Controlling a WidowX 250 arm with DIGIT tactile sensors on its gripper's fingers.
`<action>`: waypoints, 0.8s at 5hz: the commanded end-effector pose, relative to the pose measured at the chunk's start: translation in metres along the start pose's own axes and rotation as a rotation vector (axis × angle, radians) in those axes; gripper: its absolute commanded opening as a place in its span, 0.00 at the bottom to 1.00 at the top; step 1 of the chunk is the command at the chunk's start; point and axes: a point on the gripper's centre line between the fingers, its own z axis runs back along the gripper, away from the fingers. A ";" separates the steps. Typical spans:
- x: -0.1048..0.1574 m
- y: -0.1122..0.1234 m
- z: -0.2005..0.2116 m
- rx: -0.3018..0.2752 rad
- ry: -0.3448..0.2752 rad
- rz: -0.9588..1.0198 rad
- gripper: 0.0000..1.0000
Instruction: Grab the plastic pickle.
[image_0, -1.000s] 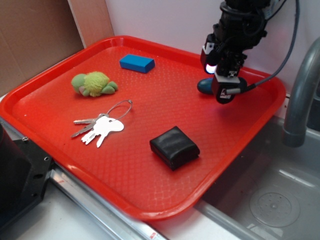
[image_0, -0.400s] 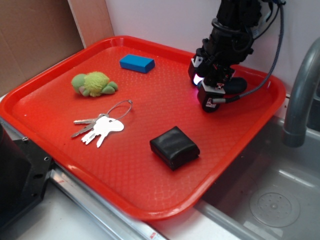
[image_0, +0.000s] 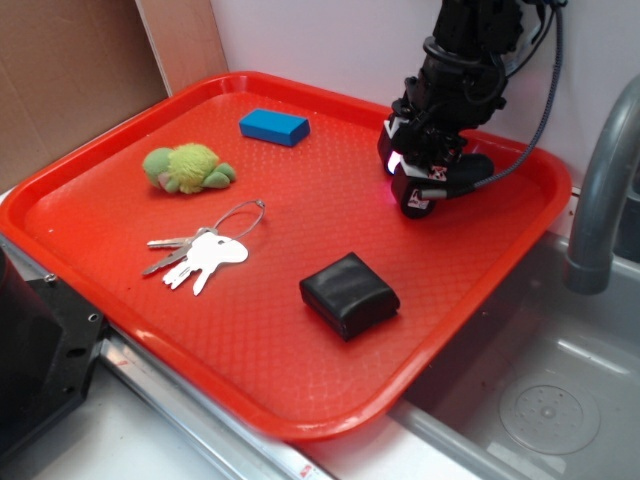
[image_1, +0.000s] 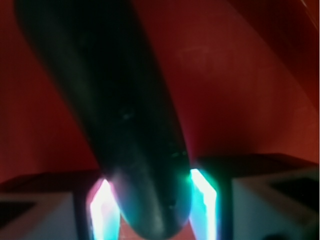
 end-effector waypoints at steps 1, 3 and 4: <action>-0.036 -0.017 0.087 0.063 -0.271 0.255 0.00; -0.151 -0.052 0.148 -0.107 -0.518 0.542 0.00; -0.176 -0.049 0.192 -0.131 -0.530 0.562 0.00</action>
